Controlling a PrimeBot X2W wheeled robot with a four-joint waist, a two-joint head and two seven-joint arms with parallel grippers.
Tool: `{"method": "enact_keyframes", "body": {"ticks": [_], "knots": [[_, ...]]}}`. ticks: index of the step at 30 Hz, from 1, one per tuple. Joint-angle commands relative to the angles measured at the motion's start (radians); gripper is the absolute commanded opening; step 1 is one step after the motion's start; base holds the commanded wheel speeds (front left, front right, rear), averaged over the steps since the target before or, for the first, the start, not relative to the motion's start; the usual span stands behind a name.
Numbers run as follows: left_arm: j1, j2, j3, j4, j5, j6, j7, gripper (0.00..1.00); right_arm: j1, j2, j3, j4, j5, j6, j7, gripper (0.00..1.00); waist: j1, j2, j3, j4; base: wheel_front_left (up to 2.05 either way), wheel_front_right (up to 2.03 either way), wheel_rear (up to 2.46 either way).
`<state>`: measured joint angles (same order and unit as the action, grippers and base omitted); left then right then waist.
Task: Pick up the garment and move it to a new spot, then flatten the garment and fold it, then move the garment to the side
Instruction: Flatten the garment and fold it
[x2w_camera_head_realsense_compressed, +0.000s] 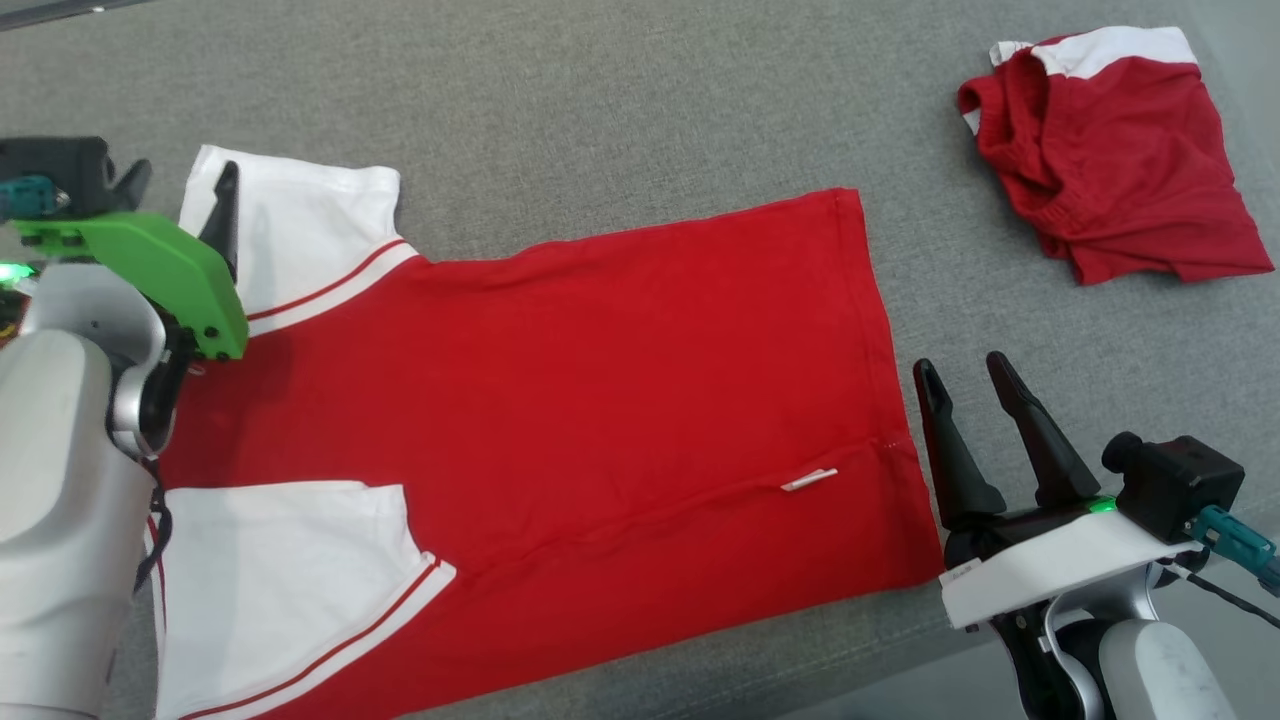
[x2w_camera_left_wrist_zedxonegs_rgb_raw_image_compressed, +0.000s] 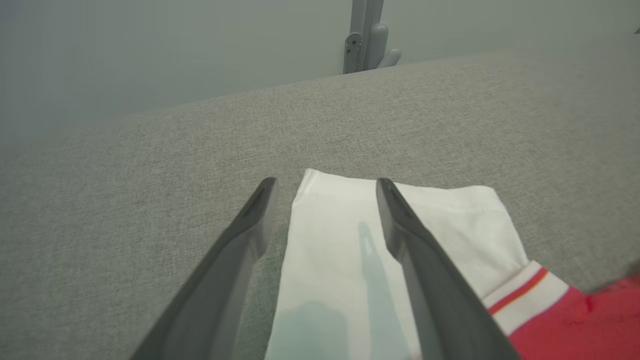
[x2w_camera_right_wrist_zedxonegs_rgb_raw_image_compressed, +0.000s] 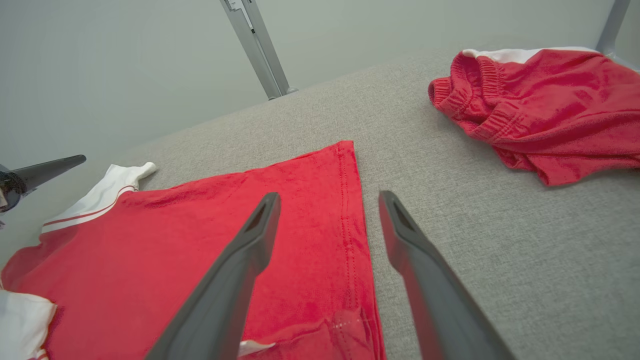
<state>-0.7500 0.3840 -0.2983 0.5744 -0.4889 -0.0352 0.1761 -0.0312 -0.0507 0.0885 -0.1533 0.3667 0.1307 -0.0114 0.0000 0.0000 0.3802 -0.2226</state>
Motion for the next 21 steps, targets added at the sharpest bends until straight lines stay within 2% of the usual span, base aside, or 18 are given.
{"method": "enact_keyframes", "body": {"ticks": [1,6,12,13,14,15,16,21], "knots": [[-0.035,0.022,-0.003,0.027,0.015,-0.007,0.009,1.0,-0.019,0.0,0.011,-0.005,0.007,0.0,-0.01,1.0,0.0,0.0,0.088,-0.05,0.0,0.0,0.0],[-0.11,0.041,-0.006,0.11,0.031,0.001,0.023,1.0,-0.044,0.0,0.031,0.017,0.021,0.0,-0.037,1.0,0.0,0.0,0.14,-0.064,0.0,0.0,0.0],[-0.13,0.024,-0.015,0.206,0.023,0.013,0.037,1.0,-0.069,0.0,0.042,0.044,0.025,0.0,-0.061,1.0,0.0,0.0,0.147,-0.064,0.0,0.0,0.0],[-0.13,0.022,-0.024,0.218,0.028,0.008,0.043,0.82,-0.073,0.0,0.04,0.046,0.021,0.0,-0.063,1.0,0.0,0.0,0.144,-0.062,0.0,0.0,0.0],[-0.13,0.021,-0.033,0.226,0.035,0.002,0.048,0.56,-0.076,0.0,0.037,0.047,0.018,0.0,-0.066,1.0,0.0,0.0,0.141,-0.06,0.0,0.0,0.0],[-0.128,0.018,-0.04,0.232,0.033,-0.004,0.052,0.2,-0.08,0.0,0.033,0.047,0.015,0.0,-0.069,1.0,0.0,0.0,0.137,-0.057,0.0,0.0,0.0],[-0.128,0.014,-0.043,0.235,0.029,-0.009,0.055,0.02,-0.084,0.0,0.028,0.047,0.01,0.0,-0.068,1.0,0.0,0.0,0.133,-0.055,0.0,0.0,0.0],[-0.123,0.009,-0.055,0.225,0.017,-0.032,0.044,0.0,-0.119,0.0,-0.009,0.047,-0.032,0.0,-0.035,1.0,0.0,0.0,0.107,-0.032,0.0,0.0,0.0]]}}
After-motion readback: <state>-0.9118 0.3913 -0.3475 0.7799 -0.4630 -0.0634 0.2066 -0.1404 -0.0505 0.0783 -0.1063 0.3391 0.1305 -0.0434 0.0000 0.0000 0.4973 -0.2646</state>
